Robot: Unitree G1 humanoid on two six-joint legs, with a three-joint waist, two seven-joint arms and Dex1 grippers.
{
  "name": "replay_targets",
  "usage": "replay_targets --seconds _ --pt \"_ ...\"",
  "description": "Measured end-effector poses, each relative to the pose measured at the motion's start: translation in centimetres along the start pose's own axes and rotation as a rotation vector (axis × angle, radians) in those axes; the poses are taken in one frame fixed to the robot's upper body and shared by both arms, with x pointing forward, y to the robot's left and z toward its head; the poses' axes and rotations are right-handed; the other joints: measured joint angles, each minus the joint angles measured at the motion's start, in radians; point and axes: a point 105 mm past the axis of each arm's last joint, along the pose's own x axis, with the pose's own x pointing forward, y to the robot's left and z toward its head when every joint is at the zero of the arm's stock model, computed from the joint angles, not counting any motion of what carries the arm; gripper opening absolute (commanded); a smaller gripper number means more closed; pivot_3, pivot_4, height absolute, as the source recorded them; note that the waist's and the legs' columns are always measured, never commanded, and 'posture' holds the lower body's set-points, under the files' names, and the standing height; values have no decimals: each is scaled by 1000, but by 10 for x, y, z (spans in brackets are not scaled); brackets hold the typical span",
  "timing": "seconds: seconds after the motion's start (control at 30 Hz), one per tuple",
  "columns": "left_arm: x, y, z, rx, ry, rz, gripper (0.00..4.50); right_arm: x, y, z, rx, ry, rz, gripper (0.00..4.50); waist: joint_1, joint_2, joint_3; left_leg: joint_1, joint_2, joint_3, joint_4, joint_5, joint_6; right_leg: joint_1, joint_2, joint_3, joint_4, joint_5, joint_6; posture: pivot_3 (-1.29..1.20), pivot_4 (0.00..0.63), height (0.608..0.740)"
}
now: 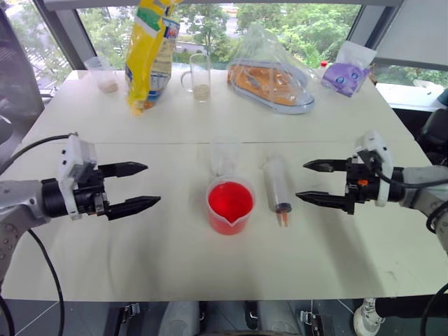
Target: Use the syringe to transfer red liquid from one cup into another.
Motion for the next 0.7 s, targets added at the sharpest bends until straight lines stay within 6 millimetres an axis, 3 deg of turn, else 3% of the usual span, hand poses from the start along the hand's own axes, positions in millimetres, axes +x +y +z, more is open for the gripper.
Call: replay_targets --seconds 0.7 --pt "10 3 1 -13 -30 -29 4500 -2 7 -1 18 9 -21 4454 0 0 0 0 0 0 0 0 0 0 0 0 0 0 0 0 150 740"
